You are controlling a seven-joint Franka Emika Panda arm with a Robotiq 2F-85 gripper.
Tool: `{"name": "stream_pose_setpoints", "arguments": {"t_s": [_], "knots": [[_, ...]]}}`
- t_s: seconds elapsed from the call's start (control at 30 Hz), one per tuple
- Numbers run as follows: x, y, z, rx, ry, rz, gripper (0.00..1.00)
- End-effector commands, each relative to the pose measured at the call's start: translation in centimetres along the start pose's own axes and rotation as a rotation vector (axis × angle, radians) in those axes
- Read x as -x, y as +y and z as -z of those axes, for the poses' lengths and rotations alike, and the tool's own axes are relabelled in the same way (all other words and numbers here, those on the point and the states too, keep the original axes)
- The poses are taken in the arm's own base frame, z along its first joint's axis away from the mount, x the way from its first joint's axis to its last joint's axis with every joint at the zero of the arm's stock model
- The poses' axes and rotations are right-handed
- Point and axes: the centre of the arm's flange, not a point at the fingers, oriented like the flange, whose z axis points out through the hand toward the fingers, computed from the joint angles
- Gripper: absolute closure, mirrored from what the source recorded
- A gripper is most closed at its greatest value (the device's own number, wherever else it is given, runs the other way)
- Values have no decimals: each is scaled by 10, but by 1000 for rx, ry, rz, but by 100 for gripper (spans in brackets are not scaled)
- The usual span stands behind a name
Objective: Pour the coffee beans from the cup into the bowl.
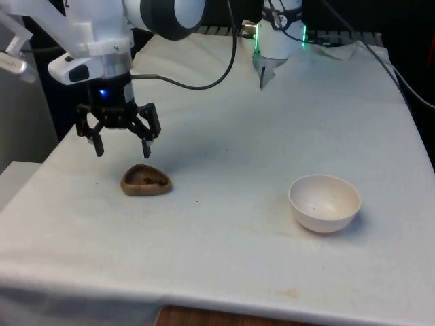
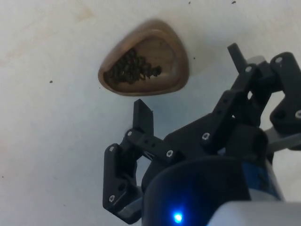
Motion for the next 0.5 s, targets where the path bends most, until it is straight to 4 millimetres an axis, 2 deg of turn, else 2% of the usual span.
{"name": "stream_pose_setpoints", "arguments": {"t_s": [0.0,0.47], "knots": [[-1,1,1,-5,2,-15,0],[-2,9,-1,-41,24,-73,0]]}}
